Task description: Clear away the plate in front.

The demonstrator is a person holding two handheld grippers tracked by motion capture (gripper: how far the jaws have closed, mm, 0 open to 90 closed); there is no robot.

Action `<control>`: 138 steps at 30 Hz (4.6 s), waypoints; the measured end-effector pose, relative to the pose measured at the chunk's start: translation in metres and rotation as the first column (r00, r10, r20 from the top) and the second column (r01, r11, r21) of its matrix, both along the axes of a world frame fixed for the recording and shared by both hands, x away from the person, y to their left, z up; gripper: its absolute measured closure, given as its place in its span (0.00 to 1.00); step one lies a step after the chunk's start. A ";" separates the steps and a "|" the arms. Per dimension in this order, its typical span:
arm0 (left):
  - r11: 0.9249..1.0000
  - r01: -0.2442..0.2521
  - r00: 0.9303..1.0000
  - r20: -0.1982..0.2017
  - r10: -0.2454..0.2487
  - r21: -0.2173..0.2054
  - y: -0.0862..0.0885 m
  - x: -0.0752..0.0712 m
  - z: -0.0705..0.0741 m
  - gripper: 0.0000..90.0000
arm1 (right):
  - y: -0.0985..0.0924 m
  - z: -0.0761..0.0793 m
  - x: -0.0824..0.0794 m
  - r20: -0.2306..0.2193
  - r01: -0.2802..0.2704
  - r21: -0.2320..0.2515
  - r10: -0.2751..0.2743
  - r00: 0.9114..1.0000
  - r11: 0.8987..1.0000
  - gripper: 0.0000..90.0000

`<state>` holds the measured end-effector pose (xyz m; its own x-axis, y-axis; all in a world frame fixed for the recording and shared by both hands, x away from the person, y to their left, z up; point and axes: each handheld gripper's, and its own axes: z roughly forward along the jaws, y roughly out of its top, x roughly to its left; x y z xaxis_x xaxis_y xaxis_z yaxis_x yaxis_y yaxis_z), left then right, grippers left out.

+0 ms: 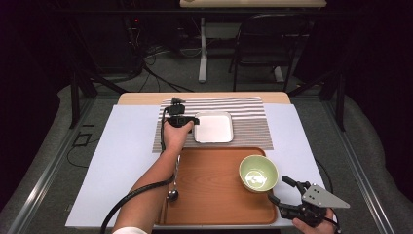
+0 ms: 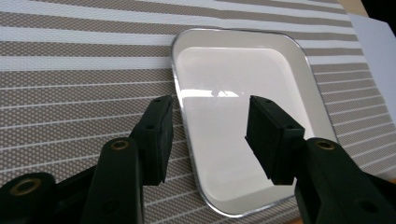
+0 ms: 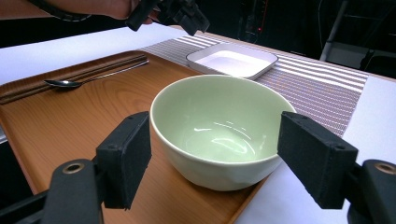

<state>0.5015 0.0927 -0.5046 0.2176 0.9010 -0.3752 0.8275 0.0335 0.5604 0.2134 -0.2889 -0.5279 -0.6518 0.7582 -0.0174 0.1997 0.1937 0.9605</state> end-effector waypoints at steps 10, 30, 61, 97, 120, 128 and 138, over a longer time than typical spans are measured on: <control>0.999 -0.045 0.996 -0.076 0.045 -0.005 0.013 0.013 -0.017 0.62 | 0.000 0.000 -0.001 0.002 -0.003 0.001 0.003 1.000 1.000 0.29; 1.000 -0.010 0.986 -0.166 0.013 0.021 -0.010 0.028 -0.030 0.83 | 0.000 0.000 -0.001 0.004 -0.011 0.002 0.011 1.000 1.000 0.29; 0.994 -0.090 0.977 -0.200 0.076 -0.062 -0.009 0.031 -0.039 0.98 | 0.000 0.000 -0.001 0.006 -0.012 -0.003 0.012 1.000 1.000 0.28; 0.974 -0.099 0.982 -0.181 0.062 -0.203 0.021 -0.070 0.013 0.98 | 0.001 0.001 -0.002 0.010 -0.005 -0.001 0.005 1.000 1.000 0.29; 0.982 -0.077 0.975 -0.217 0.038 -0.170 0.023 -0.150 -0.023 0.98 | 0.002 0.002 -0.002 0.016 -0.006 -0.003 0.006 1.000 1.000 0.29; 0.986 -0.085 0.968 -0.246 0.048 -0.145 0.024 -0.153 -0.033 0.98 | 0.001 0.002 -0.002 0.020 -0.006 -0.005 0.006 1.000 1.000 0.28; 0.984 -0.087 0.962 -0.269 0.043 -0.153 0.023 -0.155 -0.037 0.97 | 0.002 0.002 -0.003 0.019 -0.010 -0.005 0.010 1.000 1.000 0.29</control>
<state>0.3467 0.1159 -0.5420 0.0337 0.8324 -0.5531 0.9381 0.1645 0.3048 0.2106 -0.2872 -0.5258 -0.6586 0.7518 -0.0339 0.1795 0.2006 0.9631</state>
